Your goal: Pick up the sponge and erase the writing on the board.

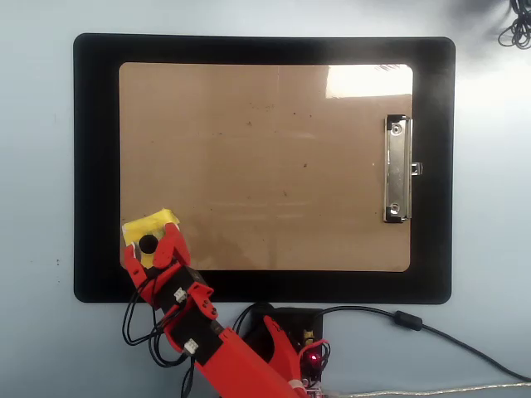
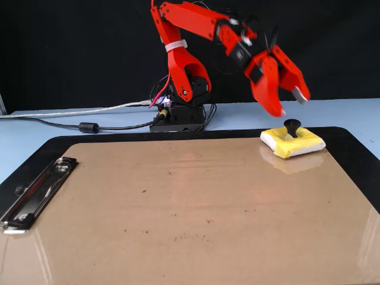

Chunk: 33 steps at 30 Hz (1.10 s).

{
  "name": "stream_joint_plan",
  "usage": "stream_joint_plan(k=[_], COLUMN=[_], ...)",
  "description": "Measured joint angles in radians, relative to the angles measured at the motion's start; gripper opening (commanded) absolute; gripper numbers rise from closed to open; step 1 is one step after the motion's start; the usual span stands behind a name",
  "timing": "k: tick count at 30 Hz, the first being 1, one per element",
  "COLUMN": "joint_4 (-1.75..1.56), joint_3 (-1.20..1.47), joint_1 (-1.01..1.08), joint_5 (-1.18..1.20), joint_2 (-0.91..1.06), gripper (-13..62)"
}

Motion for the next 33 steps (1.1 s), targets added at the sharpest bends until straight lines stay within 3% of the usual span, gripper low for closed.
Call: stream_joint_plan(k=[4, 8, 13, 19, 33], joint_4=[0.422, 0.756, 0.778, 0.854, 0.868], joint_3=[-0.135, -0.181, 0.109, 0.253, 0.33], joint_1=[0.21, 0.615, 1.003, 1.147, 1.149], joint_5=[0.069, 0.428, 0.683, 0.701, 0.698], joint_2=[0.1, 0.106, 0.184, 0.215, 0.215], gripper=[34.1, 34.0, 34.2, 34.5, 34.4])
